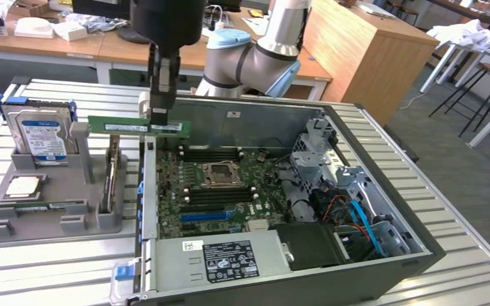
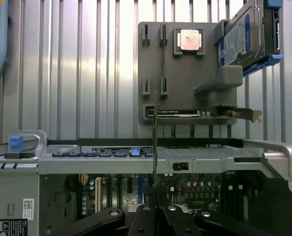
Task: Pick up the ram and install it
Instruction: 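Pick up the ram and move it above insertion slot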
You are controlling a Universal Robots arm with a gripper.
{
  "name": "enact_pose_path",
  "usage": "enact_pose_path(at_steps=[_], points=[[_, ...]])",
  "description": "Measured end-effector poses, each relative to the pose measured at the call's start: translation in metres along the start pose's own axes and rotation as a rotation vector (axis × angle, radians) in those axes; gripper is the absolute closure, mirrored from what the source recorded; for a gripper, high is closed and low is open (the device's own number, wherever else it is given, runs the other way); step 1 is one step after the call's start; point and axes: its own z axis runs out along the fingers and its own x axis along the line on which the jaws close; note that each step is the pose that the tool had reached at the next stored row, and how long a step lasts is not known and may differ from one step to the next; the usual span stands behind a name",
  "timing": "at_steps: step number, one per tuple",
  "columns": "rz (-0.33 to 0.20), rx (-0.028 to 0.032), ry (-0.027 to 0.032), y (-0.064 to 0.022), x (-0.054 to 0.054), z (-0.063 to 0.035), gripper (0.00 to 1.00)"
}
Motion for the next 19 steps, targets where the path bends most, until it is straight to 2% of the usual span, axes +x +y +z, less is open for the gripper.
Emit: enact_pose_path(at_steps=[13,19], points=[[0.000,-0.0001,0.0001,-0.0274,0.000,-0.0009,0.89],[0.000,0.0000,0.0000,-0.0427,-0.001,-0.0013,0.89]])
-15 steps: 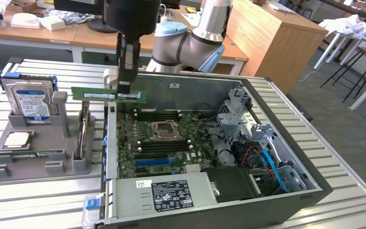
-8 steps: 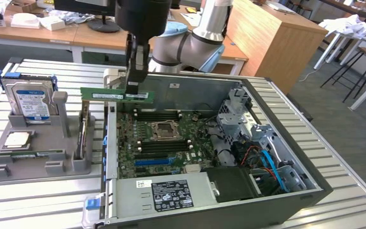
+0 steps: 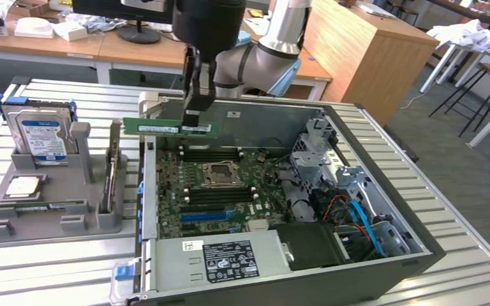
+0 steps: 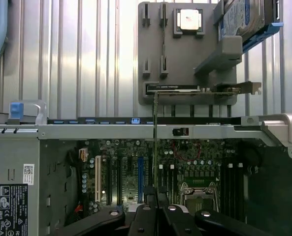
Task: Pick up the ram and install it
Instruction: 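Pick up the ram and move it above insertion slot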
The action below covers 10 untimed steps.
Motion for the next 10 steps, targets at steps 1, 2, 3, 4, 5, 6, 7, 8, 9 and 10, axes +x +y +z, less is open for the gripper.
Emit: enact_pose_path(at_steps=[1,2,3,4,5,6,7,8,9,10], points=[[0.000,0.0000,0.0001,-0.0023,0.000,-0.0001,0.89],[0.000,-0.0001,0.0001,-0.0043,0.000,-0.0002,0.89],[0.000,0.0000,0.0000,-0.0062,0.000,-0.0002,0.89],[0.000,-0.0001,0.0001,-0.0084,0.000,-0.0002,0.89],[0.000,0.0000,0.0001,-0.0102,0.000,-0.0002,0.89],[0.000,0.0000,0.0000,-0.0120,0.000,-0.0002,0.89],[0.000,0.0000,0.0000,-0.0138,0.000,-0.0002,0.89],[0.000,-0.0001,0.0000,-0.0155,0.000,-0.0003,0.89],[0.000,-0.0001,0.0001,-0.0174,0.000,-0.0003,0.89],[0.000,-0.0001,0.0001,-0.0193,0.000,-0.0003,0.89]])
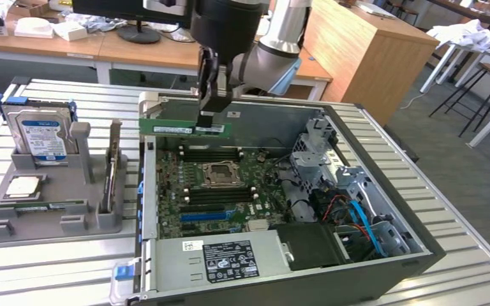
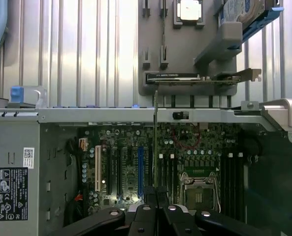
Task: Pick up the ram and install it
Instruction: 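Pick up the ram and move it above insertion slot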
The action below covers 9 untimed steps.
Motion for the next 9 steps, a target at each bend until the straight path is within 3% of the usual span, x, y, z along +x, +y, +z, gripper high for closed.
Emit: enact_pose_path(at_steps=[9], points=[[0.000,0.0000,0.0000,-0.0220,0.000,-0.0006,0.89]])
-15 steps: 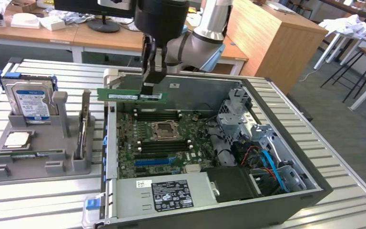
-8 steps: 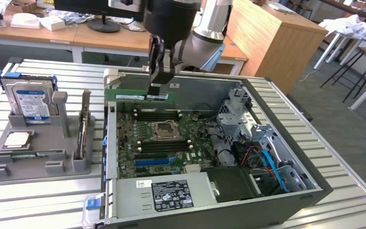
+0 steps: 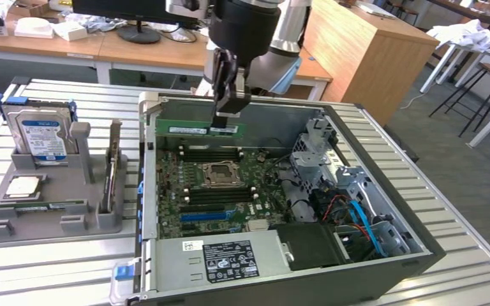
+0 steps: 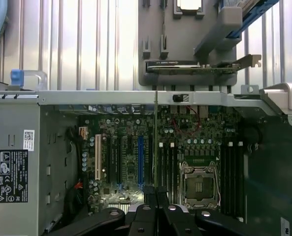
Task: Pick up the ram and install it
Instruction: 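Pick up the ram and move it above insertion slot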
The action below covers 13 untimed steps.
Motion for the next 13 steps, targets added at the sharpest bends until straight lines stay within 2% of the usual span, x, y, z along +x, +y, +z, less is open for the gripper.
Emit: enact_pose_path(at_steps=[13], points=[[0.000,0.0000,0.0000,-0.0305,-0.001,-0.0006,0.89]])
